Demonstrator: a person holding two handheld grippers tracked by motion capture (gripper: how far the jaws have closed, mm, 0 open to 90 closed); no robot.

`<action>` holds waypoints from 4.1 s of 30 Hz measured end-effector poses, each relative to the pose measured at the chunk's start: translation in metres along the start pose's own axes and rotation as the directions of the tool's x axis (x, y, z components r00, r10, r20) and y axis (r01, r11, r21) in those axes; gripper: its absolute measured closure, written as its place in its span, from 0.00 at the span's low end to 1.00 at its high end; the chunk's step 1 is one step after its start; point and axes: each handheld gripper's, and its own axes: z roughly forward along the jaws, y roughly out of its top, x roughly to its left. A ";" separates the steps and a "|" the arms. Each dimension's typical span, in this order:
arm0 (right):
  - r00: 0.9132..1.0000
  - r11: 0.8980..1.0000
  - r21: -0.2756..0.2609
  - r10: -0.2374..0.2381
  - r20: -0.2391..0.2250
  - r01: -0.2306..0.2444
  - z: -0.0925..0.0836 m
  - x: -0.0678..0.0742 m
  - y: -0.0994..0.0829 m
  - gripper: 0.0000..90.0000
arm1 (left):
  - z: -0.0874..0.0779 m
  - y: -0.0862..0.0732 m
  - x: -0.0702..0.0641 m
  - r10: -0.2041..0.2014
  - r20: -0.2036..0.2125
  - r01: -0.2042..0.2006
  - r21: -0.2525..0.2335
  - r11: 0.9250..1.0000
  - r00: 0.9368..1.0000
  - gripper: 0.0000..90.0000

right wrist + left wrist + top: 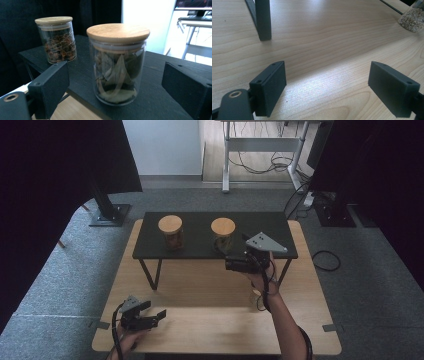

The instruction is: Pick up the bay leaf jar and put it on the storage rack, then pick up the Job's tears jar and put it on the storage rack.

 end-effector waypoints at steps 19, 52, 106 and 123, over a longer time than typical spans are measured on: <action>0.997 0.996 -0.081 0.018 -0.070 -0.024 -0.074 0.012 -0.058 0.10 | 0.000 0.000 0.000 -0.002 -0.007 0.002 0.004 1.000 1.000 0.16; 0.994 0.991 0.124 0.063 -0.089 -0.051 -0.089 0.025 -0.159 0.10 | 0.002 0.001 -0.002 0.008 -0.017 -0.007 0.018 1.000 1.000 0.15; 0.992 0.975 0.199 0.114 -0.056 -0.101 -0.128 -0.059 -0.185 0.12 | 0.005 0.003 0.001 0.021 0.005 -0.021 0.026 0.999 1.000 0.15; 0.992 0.966 0.237 0.119 -0.037 -0.107 -0.114 -0.071 -0.194 0.09 | 0.005 0.003 0.001 0.020 0.005 -0.021 0.031 0.999 1.000 0.15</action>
